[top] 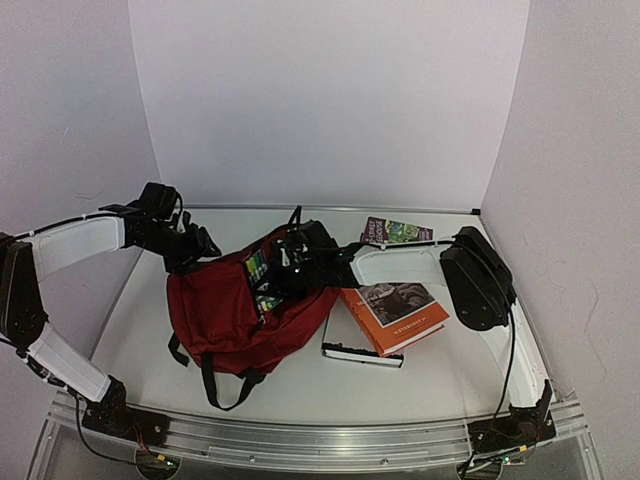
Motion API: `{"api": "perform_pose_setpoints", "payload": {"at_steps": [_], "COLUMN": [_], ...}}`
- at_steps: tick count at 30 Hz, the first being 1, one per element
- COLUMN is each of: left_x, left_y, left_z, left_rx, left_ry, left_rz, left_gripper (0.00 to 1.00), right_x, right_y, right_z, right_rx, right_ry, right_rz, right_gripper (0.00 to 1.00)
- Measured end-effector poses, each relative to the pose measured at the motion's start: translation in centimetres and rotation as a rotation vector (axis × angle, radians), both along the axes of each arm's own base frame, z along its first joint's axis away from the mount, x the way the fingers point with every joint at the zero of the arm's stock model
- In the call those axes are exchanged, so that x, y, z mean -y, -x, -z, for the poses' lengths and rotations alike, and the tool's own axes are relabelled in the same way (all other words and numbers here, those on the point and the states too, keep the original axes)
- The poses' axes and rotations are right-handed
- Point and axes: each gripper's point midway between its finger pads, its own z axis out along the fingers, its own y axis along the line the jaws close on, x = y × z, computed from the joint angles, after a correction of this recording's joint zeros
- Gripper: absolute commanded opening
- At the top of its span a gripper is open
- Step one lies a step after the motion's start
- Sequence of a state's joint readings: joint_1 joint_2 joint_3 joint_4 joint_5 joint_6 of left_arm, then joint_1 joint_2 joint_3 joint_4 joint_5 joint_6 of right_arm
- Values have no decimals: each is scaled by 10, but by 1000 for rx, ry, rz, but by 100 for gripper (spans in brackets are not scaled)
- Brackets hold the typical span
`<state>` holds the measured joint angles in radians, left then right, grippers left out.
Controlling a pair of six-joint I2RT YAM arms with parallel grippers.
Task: Pack the student bag
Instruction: Place the stationery in the student bag.
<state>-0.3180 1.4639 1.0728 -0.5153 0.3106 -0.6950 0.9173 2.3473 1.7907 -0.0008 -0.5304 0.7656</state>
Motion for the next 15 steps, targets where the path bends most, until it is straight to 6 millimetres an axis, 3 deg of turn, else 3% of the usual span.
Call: {"api": "perform_pose_setpoints", "payload": {"at_steps": [9,15], "left_x": [-78,-104], "left_y": [23,35], "left_z": [52,55], "left_rx": [-120,-123], "left_ry": [-138,-191], "left_rz": [-220,-302], "left_gripper": [80,78], "right_x": [-6,-12], "right_y": [12,15], "right_z": [-8,-19], "right_rx": [-75,-111], "right_ry": [-54,-108], "right_rz": [-50,-56], "right_gripper": [0,0]}}
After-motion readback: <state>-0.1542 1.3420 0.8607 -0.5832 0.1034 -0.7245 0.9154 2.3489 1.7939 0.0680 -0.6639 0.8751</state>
